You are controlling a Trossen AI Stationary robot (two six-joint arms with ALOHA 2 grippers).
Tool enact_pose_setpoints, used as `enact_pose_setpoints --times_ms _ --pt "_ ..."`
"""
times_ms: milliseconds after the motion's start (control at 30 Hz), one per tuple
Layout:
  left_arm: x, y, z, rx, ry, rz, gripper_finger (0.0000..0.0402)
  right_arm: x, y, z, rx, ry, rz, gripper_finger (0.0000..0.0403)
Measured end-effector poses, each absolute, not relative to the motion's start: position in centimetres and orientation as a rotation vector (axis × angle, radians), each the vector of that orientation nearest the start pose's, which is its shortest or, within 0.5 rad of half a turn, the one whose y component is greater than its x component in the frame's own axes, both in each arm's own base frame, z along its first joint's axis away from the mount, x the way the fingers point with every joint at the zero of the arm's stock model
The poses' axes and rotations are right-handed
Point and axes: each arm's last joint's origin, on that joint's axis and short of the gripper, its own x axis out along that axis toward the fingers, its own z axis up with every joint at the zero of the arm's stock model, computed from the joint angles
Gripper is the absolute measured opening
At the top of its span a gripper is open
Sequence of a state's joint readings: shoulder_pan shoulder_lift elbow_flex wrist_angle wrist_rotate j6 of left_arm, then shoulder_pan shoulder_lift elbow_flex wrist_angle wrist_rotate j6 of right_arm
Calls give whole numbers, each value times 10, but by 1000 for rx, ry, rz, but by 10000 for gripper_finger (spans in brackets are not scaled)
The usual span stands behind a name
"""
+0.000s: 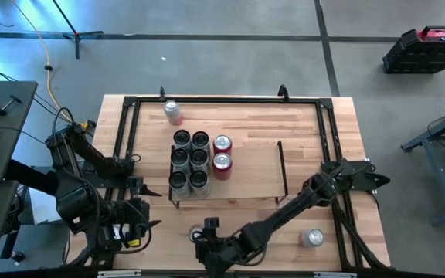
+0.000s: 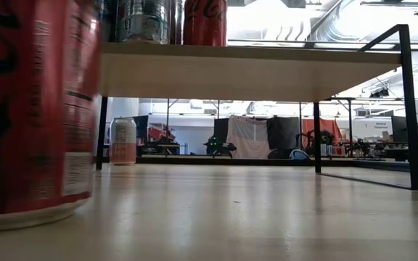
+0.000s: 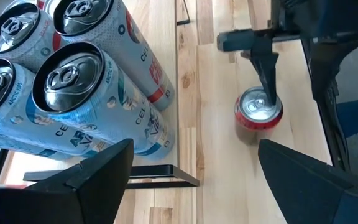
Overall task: Place canned beverage on shelf
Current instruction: Put the red soda can aligned with the other red soda cans on the shelf
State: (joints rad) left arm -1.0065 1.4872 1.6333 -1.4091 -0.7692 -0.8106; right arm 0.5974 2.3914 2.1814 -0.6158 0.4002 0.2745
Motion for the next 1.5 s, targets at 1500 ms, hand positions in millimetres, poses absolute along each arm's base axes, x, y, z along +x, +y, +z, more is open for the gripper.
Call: enact_pose_setpoints --times_ms 1500 --pt "155 -209 377 194 781 113 335 391 314 168 40 526 -285 332"
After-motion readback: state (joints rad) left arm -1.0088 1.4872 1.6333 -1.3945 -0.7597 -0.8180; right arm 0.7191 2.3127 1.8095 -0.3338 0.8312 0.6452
